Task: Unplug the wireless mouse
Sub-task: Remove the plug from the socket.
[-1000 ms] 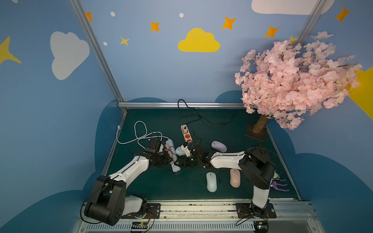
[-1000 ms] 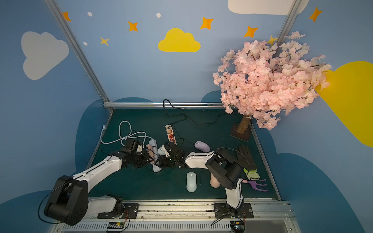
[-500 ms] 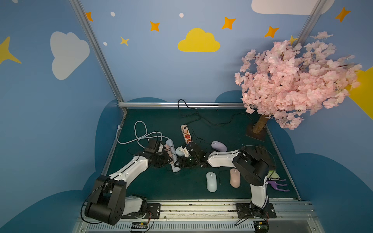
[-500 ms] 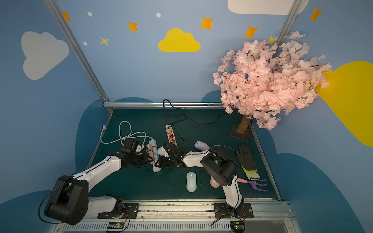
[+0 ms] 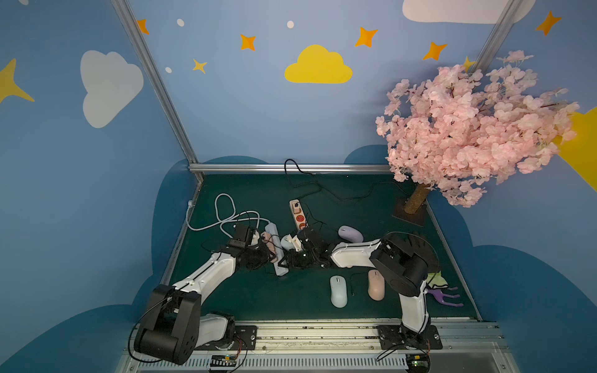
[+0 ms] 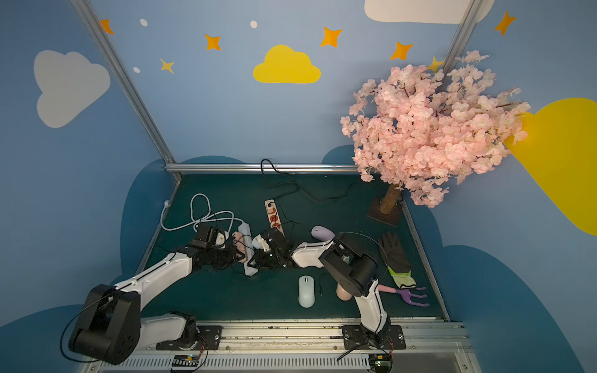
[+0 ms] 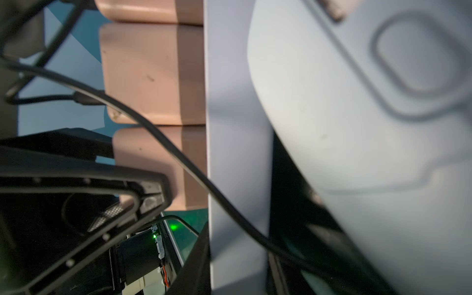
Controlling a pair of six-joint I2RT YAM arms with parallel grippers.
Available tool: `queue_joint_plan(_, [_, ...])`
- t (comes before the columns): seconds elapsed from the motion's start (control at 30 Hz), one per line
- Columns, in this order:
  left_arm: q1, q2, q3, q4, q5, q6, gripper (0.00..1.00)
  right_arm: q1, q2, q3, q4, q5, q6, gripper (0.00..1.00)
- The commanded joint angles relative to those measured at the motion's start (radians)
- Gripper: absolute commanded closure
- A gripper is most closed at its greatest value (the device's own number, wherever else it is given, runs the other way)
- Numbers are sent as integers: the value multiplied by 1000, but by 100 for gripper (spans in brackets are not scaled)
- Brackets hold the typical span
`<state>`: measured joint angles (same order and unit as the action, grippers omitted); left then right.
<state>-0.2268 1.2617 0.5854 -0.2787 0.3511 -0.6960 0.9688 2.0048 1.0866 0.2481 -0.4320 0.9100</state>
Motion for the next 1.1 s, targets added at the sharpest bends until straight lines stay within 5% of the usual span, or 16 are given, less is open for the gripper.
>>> queue_joint_plan(0.0, [-2,-62,-20,32,65,4,97,-5,8,-29,5,48,50,96])
queue_joint_plan(0.57, [6,-220,-96,48,-21,-43,96,7,-24,-37,-76,117,36,100])
queue_joint_plan(0.8, [-51,-182,37,-184,-205,23,96,21,-23,-11,-125,128,2,100])
queue_joint_plan(1.07, [12,-256,-105,36,-4,-84,96,18,-23,-31,-87,120,23,100])
